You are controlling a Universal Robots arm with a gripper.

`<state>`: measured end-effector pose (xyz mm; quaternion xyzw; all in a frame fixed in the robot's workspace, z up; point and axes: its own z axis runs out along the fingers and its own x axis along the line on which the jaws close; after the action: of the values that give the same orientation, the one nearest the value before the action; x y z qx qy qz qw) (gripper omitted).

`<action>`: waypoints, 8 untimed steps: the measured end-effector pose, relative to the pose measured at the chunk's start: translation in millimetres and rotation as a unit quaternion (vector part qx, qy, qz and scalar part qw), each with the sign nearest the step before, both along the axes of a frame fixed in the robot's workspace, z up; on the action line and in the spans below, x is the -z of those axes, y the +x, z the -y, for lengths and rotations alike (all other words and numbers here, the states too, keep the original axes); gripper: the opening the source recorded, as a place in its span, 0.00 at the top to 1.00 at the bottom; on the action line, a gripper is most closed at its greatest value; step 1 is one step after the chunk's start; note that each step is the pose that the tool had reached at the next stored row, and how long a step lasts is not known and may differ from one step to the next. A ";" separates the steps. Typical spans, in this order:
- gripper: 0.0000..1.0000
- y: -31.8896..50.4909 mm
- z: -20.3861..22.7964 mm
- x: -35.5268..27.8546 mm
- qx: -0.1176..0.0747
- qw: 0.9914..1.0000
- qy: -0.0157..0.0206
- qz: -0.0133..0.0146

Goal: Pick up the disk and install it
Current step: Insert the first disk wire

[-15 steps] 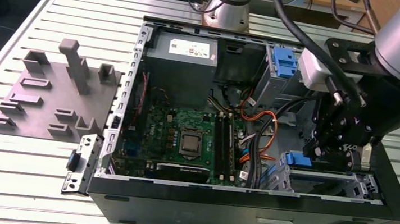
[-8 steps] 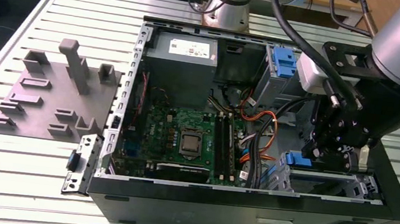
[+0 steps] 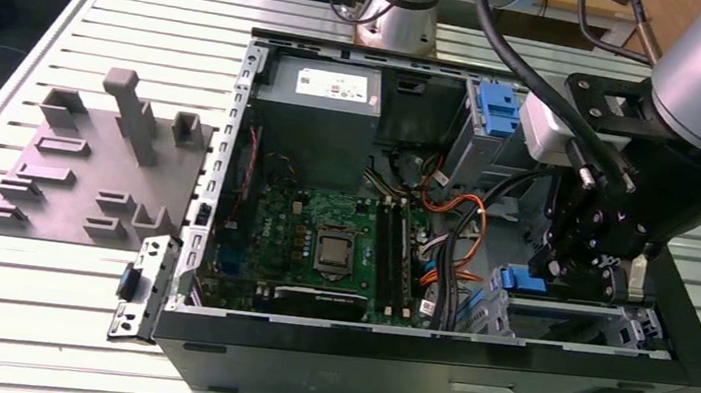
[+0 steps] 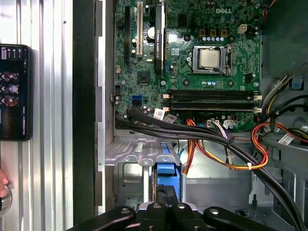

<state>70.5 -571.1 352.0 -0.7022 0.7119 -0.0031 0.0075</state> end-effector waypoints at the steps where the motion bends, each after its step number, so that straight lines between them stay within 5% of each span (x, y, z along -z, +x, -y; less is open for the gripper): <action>1: 0.89 0.0 0.0 0.0 0.000 1.000 0.000 0.000; 5: 0.89 4.2 0.0 0.5 0.000 1.000 0.000 0.000; 8: 0.89 16.5 0.0 1.4 0.000 1.000 0.000 0.000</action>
<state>86.9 -571.1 350.6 -0.7022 0.7119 -0.0031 0.0075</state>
